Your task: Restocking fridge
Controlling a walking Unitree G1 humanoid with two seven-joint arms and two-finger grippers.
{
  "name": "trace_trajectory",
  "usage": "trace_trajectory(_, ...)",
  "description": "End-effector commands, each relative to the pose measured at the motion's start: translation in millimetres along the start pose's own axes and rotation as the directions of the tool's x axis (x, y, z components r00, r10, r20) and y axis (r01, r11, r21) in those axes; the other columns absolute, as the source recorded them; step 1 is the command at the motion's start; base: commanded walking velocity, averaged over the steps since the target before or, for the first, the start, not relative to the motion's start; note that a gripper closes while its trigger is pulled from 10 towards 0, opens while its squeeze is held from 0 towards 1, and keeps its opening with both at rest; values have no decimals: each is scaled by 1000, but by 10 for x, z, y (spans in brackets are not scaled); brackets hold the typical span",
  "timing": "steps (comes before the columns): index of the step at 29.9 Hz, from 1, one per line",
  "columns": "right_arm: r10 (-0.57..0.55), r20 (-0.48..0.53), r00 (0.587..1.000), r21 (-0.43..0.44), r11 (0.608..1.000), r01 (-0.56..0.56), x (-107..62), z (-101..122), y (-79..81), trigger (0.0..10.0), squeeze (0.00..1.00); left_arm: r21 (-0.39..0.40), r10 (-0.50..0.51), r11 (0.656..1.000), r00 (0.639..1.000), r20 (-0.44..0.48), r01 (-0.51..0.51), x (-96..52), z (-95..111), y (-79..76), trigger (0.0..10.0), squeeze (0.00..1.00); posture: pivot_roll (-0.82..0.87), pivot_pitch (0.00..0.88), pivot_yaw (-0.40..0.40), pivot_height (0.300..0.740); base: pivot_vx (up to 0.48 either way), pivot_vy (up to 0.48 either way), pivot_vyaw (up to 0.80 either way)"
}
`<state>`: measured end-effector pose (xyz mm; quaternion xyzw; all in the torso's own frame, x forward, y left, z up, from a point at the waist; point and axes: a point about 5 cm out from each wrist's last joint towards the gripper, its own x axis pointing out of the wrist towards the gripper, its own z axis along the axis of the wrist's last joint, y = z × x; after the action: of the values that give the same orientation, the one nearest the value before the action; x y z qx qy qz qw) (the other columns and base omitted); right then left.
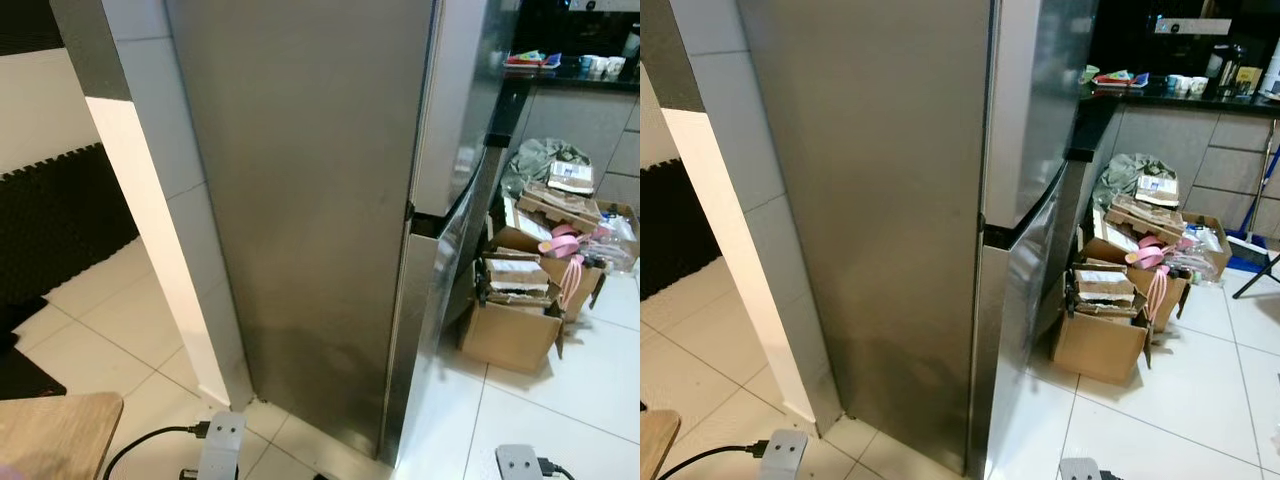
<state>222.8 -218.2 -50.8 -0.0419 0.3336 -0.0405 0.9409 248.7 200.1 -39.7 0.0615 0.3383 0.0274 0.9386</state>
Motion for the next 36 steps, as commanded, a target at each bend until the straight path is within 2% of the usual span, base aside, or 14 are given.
trace_trajectory(1, -4, -7, 1000, 6, 1000, 4, -13, -36, -10, 10000, 0, -7, 9, 1000, 1000, -13, -9, -8, -33, 27, 10000, 0, -61, 62, 13, 740, 0, 0, 0)
trace_trajectory(4, -4, -6, 1000, 7, 1000, 4, -13, -33, -8, 10000, 0, 12, 3, 1000, 1000, -18, -3, -8, -37, 31, 10000, 0, -62, 58, 17, 740, 0, 0, 0)
trace_trajectory(36, -3, 3, 1000, 4, 1000, 3, -13, -27, 5, 10000, 0, 2, -1, 1000, 1000, -21, 1, -4, -33, 26, 10000, 0, -64, 56, 19, 740, 0, 0, 0)
